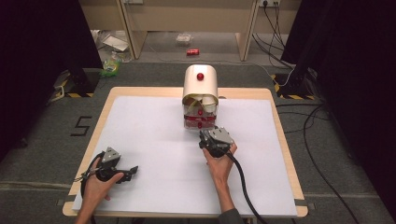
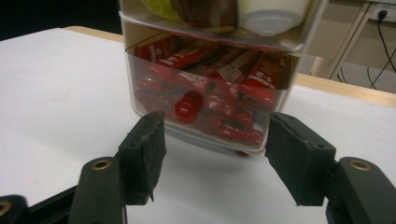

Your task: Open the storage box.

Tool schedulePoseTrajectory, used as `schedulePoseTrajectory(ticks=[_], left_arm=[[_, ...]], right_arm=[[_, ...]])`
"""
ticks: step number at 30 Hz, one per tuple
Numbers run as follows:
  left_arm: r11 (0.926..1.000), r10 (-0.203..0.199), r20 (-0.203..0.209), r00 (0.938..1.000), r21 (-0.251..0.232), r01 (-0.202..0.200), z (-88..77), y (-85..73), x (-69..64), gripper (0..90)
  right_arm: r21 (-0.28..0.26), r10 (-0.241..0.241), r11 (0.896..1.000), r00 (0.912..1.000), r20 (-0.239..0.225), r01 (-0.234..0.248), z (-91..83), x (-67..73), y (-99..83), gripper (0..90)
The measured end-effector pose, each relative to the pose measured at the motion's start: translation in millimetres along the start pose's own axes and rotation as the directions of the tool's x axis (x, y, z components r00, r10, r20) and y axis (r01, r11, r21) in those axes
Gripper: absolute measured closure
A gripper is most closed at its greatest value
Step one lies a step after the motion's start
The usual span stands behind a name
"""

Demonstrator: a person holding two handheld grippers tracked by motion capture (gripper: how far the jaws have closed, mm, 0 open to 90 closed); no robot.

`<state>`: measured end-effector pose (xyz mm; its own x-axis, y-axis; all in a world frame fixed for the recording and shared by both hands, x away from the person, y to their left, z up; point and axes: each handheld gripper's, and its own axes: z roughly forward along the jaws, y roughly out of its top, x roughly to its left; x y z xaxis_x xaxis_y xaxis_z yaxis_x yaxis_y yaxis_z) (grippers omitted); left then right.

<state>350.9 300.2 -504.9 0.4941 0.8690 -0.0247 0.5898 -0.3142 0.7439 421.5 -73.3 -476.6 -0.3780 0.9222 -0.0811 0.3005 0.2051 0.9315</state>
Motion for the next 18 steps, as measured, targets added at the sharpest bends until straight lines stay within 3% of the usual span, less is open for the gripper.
schedulePoseTrajectory(ticks=[4,8,11,18], left_arm=[[1.0000,0.000,0.000,1.0000,0.000,0.000,0.0,0.0,0.0,9.7],[1.0000,0.001,0.001,1.0000,-0.001,-0.001,0.0,-0.1,0.0,9.7],[1.0000,0.001,0.000,1.0000,-0.001,-0.001,0.0,-0.1,0.0,9.7],[1.0000,0.001,0.001,1.0000,-0.001,-0.001,0.0,-0.1,0.0,9.7]], right_arm=[[-0.018,0.009,1.000,1.0000,0.001,-0.009,4.7,7.2,0.0,43.2],[-0.047,0.063,0.997,0.9978,0.020,-0.062,11.2,15.8,-1.1,47.4],[-0.051,0.075,0.996,0.9970,0.020,-0.074,14.8,18.9,-2.0,49.1],[-0.003,0.053,0.999,0.9975,0.046,-0.053,27.7,28.2,-4.1,54.5]])
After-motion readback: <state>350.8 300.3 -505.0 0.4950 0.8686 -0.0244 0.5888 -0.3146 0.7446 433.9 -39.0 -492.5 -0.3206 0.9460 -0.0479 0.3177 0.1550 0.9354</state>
